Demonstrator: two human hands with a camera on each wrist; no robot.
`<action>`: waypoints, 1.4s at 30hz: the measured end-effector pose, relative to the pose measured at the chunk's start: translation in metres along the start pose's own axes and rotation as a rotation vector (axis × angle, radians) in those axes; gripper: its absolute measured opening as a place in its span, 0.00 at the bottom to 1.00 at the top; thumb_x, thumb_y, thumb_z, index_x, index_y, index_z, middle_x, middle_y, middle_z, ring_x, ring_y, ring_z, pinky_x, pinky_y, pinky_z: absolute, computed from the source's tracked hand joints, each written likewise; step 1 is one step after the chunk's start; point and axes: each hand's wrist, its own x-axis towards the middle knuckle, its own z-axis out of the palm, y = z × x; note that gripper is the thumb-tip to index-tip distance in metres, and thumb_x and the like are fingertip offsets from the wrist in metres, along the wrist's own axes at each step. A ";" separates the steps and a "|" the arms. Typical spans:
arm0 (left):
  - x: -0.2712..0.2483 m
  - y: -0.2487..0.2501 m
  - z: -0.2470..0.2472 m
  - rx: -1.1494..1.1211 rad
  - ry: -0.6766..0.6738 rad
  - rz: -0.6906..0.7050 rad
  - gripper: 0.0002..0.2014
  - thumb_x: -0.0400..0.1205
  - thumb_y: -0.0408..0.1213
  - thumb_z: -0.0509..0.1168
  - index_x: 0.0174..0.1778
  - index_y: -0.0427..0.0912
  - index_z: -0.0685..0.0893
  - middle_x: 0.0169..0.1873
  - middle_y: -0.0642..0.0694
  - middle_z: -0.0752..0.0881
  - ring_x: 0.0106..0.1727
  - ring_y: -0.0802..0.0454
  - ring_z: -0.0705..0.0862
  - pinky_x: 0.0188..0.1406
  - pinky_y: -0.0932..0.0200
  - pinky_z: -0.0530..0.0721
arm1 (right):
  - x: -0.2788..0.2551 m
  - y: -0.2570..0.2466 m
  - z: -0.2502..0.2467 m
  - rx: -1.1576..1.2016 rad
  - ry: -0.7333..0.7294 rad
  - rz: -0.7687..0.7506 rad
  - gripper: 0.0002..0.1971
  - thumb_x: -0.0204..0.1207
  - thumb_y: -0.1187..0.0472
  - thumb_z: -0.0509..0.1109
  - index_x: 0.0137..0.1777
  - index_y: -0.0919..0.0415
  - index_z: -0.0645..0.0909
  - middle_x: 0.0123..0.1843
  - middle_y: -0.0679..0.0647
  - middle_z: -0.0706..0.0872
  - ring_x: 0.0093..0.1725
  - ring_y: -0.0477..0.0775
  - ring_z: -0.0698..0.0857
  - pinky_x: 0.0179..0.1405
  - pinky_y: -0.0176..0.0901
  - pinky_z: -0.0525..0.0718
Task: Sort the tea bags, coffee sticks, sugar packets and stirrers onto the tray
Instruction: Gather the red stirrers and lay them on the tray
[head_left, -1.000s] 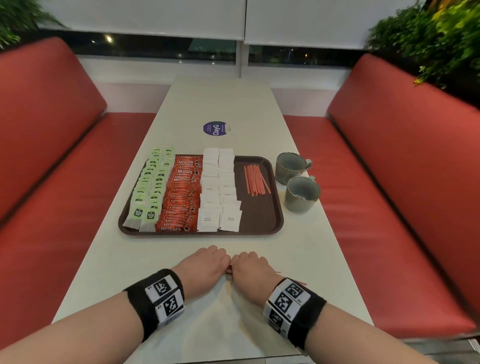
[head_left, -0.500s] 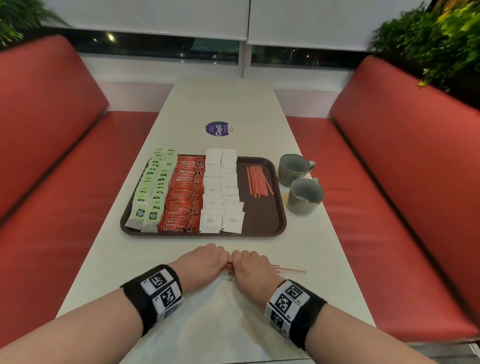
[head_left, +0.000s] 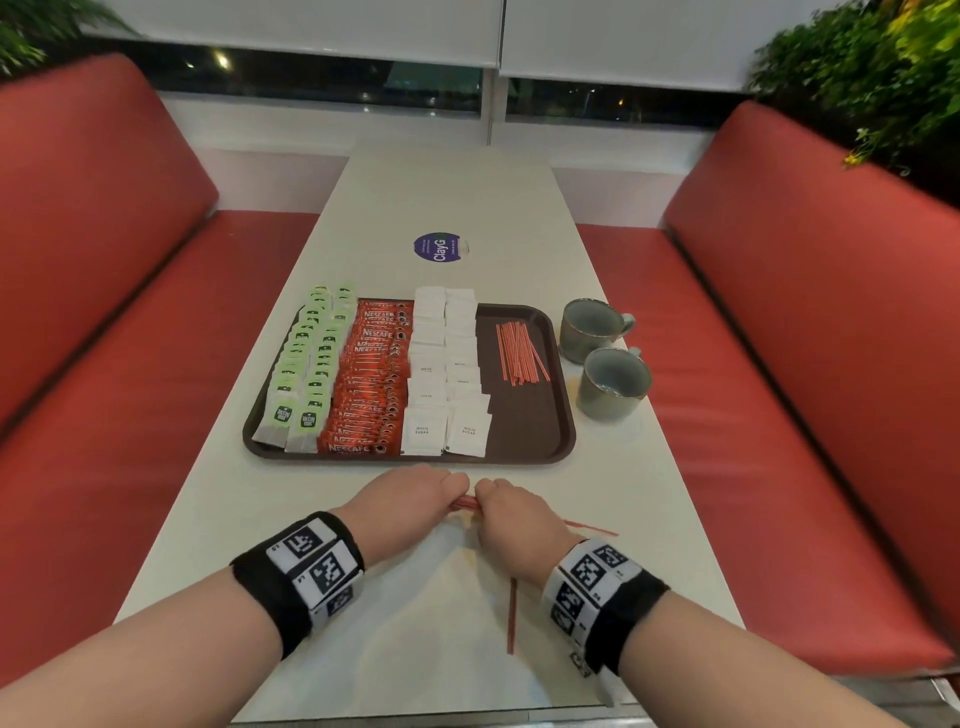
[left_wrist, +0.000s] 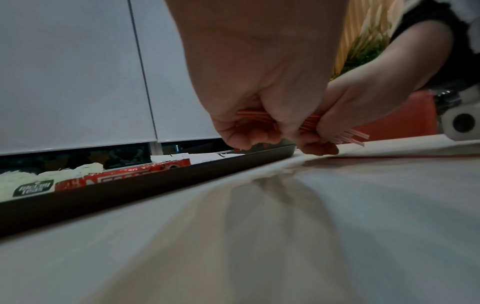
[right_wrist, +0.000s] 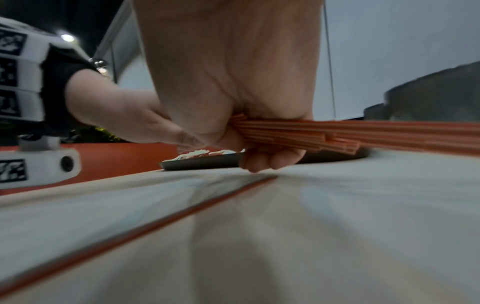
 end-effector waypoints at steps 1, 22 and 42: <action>-0.001 0.000 -0.001 -0.050 0.079 -0.029 0.08 0.84 0.42 0.59 0.56 0.45 0.76 0.50 0.45 0.83 0.51 0.45 0.81 0.42 0.53 0.73 | 0.000 0.003 -0.005 0.025 0.012 0.002 0.04 0.78 0.64 0.56 0.48 0.56 0.69 0.52 0.61 0.81 0.52 0.64 0.82 0.49 0.51 0.77; -0.039 -0.021 0.020 -0.378 0.330 -0.244 0.15 0.82 0.38 0.65 0.65 0.44 0.78 0.61 0.51 0.78 0.62 0.54 0.73 0.61 0.64 0.70 | -0.027 0.018 -0.025 -0.584 -0.408 -0.446 0.10 0.83 0.64 0.57 0.62 0.60 0.72 0.38 0.57 0.78 0.35 0.62 0.76 0.35 0.51 0.77; -0.007 -0.004 -0.025 -1.393 0.075 -0.551 0.16 0.86 0.47 0.57 0.51 0.39 0.84 0.46 0.44 0.87 0.47 0.51 0.85 0.56 0.52 0.83 | -0.009 -0.009 -0.089 0.786 0.267 -0.179 0.12 0.74 0.68 0.62 0.45 0.47 0.75 0.28 0.46 0.78 0.28 0.47 0.74 0.29 0.47 0.75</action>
